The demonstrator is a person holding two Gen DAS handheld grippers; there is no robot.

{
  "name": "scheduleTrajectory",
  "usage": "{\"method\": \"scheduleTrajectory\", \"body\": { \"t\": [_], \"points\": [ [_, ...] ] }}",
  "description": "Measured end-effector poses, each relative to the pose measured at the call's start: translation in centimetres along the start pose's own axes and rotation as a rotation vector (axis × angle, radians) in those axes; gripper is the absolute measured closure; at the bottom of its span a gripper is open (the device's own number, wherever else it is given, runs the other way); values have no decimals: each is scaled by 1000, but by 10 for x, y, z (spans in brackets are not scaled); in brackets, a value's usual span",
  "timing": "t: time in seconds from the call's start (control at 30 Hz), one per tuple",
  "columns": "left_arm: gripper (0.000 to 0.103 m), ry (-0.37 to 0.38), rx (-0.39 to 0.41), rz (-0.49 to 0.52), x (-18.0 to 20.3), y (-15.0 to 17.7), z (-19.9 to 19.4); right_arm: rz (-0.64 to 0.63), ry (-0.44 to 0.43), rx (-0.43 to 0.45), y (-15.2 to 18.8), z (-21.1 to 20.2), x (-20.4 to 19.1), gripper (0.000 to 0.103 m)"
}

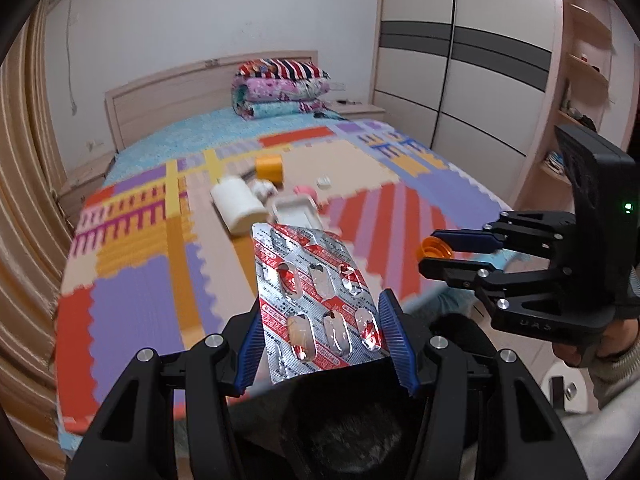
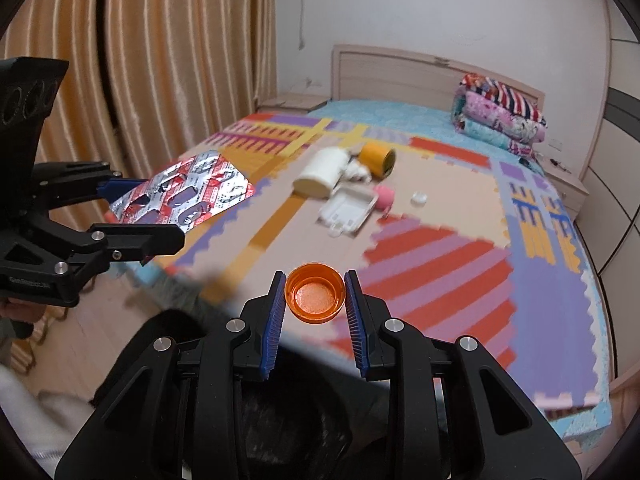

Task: Collect trash
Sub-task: 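Carry the blister pack and orange cap down over the black trash bin with both grippers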

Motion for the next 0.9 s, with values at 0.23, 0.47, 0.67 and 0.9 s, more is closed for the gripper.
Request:
{"method": "scheduleTrajectory", "body": {
  "t": [0.23, 0.47, 0.67, 0.9],
  "points": [
    [51, 78, -82, -37, 13, 47, -8, 11, -64, -101, 44, 2, -14, 73],
    [51, 130, -210, -100, 13, 95, 10, 26, -111, -215, 86, 17, -27, 73],
    [51, 165, -341, -146, 14, 140, 39, 39, -120, -350, 128, 41, -31, 73],
    [51, 187, -467, -199, 15, 184, 68, 32, -119, -469, 166, 63, -37, 73]
  ]
}}
Point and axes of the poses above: each gripper's, at about its wrist camera, not at the fingertips, and z roughly the way its jaws point, x to its right, y to its underside, the point moved 2 cm from there along z, roughly the way its jaws point, and after that the axes turned 15 degrees about x, right-handed, at the moved point
